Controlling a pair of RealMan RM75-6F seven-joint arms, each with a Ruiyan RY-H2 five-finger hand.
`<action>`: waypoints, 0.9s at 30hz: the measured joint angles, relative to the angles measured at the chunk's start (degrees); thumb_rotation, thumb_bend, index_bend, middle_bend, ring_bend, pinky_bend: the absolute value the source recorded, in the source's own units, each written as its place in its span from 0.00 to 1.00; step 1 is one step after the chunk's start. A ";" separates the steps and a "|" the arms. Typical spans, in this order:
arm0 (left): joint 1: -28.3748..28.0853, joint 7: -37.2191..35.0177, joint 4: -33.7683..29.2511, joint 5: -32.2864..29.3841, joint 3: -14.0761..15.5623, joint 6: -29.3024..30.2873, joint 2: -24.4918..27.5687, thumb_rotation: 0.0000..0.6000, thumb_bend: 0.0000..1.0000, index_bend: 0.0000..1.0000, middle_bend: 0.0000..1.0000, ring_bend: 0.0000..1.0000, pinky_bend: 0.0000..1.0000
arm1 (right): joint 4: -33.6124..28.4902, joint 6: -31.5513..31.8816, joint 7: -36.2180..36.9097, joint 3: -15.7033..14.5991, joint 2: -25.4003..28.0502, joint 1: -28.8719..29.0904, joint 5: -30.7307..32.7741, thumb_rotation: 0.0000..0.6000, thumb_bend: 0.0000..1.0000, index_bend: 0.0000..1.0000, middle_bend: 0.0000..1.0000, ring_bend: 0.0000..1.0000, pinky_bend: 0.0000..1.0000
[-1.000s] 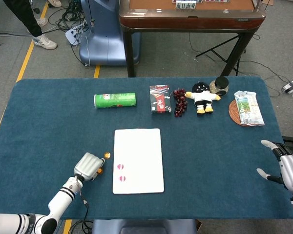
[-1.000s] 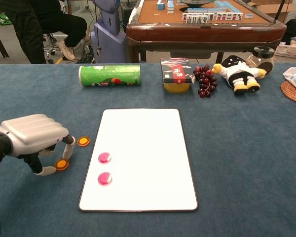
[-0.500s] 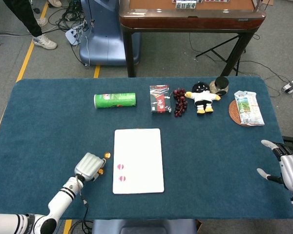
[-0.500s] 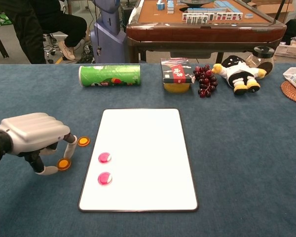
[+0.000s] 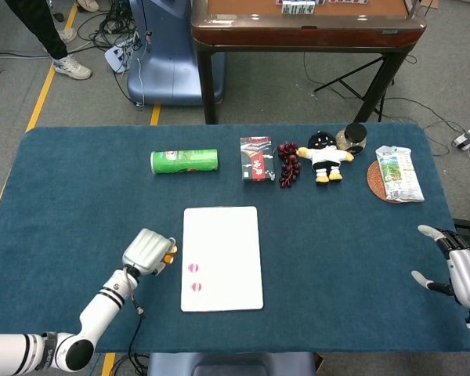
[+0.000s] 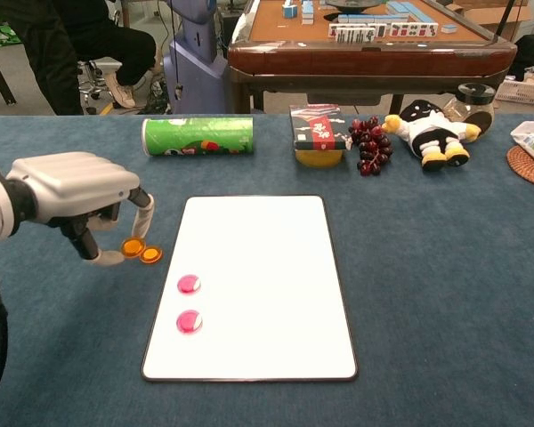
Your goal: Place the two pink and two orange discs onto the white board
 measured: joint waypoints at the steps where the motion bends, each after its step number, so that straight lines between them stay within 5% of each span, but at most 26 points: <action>1: -0.35 0.22 -0.12 -0.55 -0.32 -0.07 0.06 1.00 0.32 0.62 1.00 1.00 1.00 | 0.00 0.00 0.05 0.01 0.02 -0.01 0.01 1.00 0.00 0.22 0.28 0.22 0.41; 27: -14.18 6.86 6.25 -17.34 -6.14 -2.23 -7.56 1.00 0.32 0.62 1.00 1.00 1.00 | 1.05 2.45 5.06 0.68 1.41 -1.48 0.38 1.00 0.00 0.22 0.28 0.22 0.41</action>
